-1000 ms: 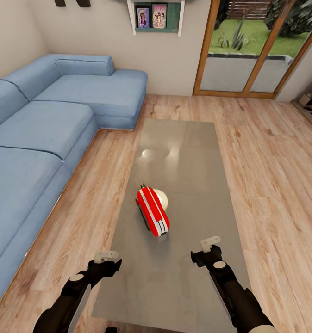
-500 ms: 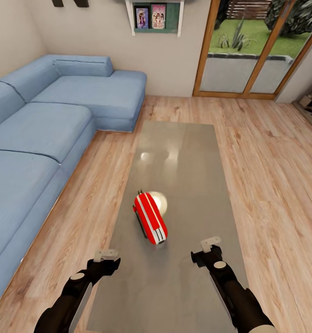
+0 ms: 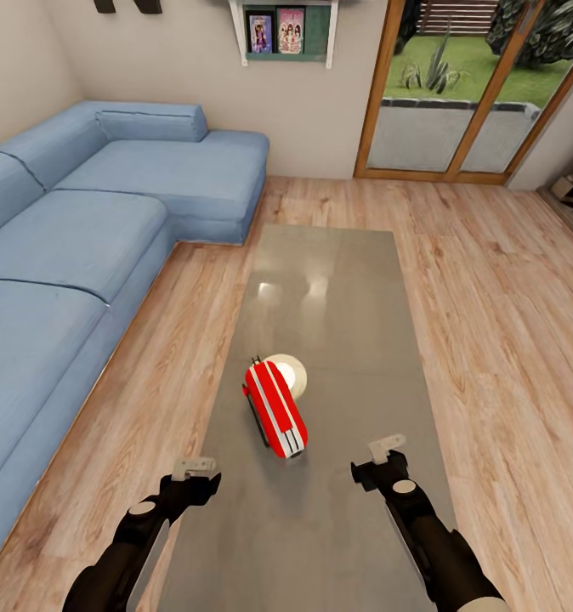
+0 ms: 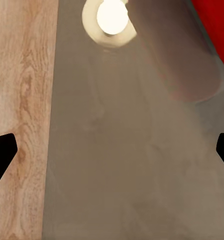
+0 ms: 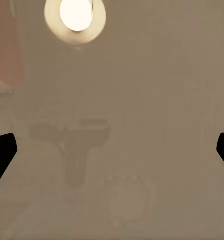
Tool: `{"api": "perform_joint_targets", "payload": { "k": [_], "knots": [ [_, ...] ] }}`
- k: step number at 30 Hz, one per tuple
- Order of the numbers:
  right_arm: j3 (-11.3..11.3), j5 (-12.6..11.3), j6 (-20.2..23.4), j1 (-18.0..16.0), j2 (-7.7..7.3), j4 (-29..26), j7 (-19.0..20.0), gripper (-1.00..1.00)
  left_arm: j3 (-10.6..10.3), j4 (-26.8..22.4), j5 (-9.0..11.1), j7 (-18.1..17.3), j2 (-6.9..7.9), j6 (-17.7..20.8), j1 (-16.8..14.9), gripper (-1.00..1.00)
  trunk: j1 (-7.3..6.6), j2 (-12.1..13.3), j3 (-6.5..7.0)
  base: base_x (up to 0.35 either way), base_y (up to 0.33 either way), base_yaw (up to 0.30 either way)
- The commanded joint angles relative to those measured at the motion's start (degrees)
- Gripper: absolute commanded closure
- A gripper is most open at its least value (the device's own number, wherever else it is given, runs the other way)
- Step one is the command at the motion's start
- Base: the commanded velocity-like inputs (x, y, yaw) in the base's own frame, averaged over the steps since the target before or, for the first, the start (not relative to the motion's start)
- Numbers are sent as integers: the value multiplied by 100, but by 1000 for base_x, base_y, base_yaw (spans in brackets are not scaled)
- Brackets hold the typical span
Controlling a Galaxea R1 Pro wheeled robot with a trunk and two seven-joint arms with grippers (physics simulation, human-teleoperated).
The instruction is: Turn on the radio receiver that's on the table in the living room.
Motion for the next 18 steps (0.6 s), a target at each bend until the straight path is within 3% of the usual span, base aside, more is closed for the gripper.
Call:
{"api": "perform_joint_targets", "payload": {
  "k": [1, 18],
  "knots": [
    [0, 0, 0, 0, 0, 0, 0, -100, 0, 0, 0, 0, 0, 0, 0, -100, 0, 0, 0, 0, 0, 0],
    [0, -18, 3, 0, -2, 0, 0, -100, 0, -8, -7, 7, 0, 15, 0, -100, 0, 0, 0, 0, 0, 0]
  ]
}}
